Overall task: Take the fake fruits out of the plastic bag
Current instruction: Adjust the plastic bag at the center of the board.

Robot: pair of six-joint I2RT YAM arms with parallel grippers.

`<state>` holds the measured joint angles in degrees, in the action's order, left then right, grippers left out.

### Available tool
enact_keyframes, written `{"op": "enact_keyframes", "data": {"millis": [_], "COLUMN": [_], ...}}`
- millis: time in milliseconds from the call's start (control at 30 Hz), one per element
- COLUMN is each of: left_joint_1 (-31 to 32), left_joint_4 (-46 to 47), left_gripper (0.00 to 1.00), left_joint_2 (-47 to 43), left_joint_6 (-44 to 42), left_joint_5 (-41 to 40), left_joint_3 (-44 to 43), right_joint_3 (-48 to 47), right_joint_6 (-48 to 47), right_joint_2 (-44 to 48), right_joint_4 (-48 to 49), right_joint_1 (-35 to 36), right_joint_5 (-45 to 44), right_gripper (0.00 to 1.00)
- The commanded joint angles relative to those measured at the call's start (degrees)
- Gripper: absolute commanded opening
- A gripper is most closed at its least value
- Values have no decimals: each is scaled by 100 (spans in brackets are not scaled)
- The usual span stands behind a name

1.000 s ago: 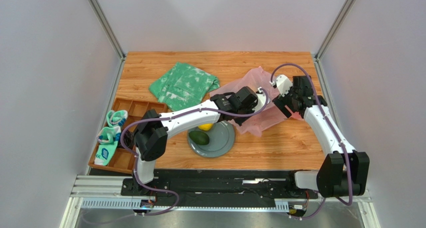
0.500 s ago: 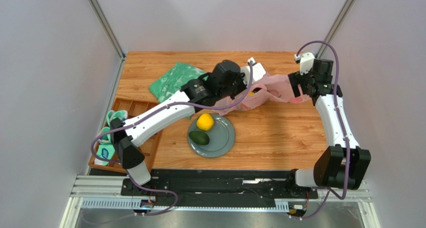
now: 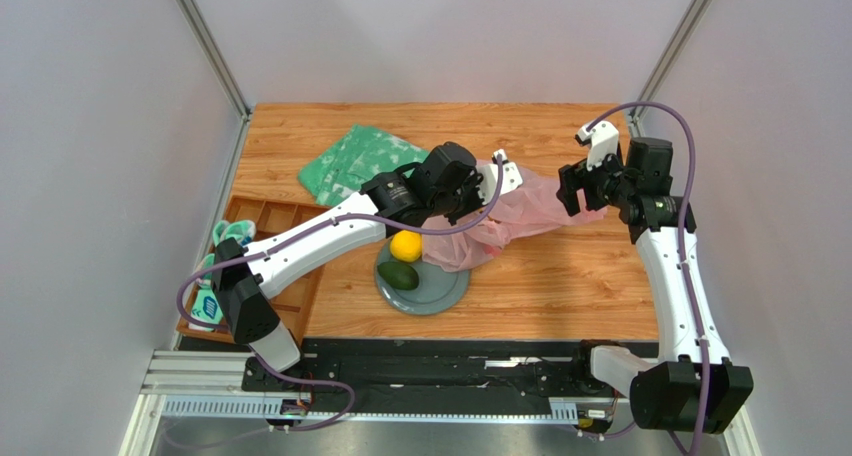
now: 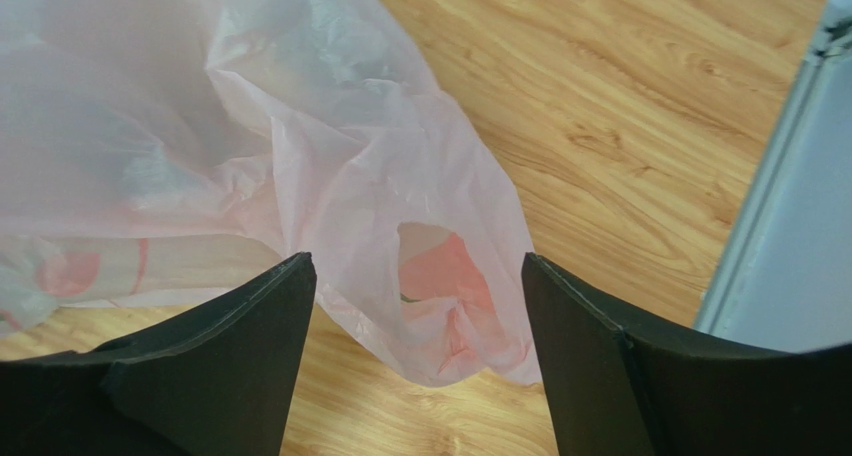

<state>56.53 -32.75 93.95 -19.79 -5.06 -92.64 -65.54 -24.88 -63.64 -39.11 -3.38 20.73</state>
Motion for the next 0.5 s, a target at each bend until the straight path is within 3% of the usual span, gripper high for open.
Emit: {"op": "enact_keyframes", "data": {"millis": [0, 300, 367, 467], "left_joint_1": [-72, -81, -125, -248], "left_joint_4": [-160, -345, -416, -521], "left_gripper": [0, 0, 0, 0], "left_joint_2": [-140, -210, -202, -158], "left_joint_6": [-95, 72, 177, 380], "left_joint_5": [462, 910, 1172, 1227], "left_joint_3": [-166, 61, 80, 9], "right_joint_3": [-283, -749, -803, -514], "right_joint_6": [124, 397, 239, -112], "right_joint_2": [-26, -685, -537, -229], "right_joint_4": [-88, -570, -807, -756], "right_joint_1": [12, 65, 118, 494], "right_joint_5": [729, 1615, 1820, 1049], "right_gripper": [78, 56, 57, 78]}}
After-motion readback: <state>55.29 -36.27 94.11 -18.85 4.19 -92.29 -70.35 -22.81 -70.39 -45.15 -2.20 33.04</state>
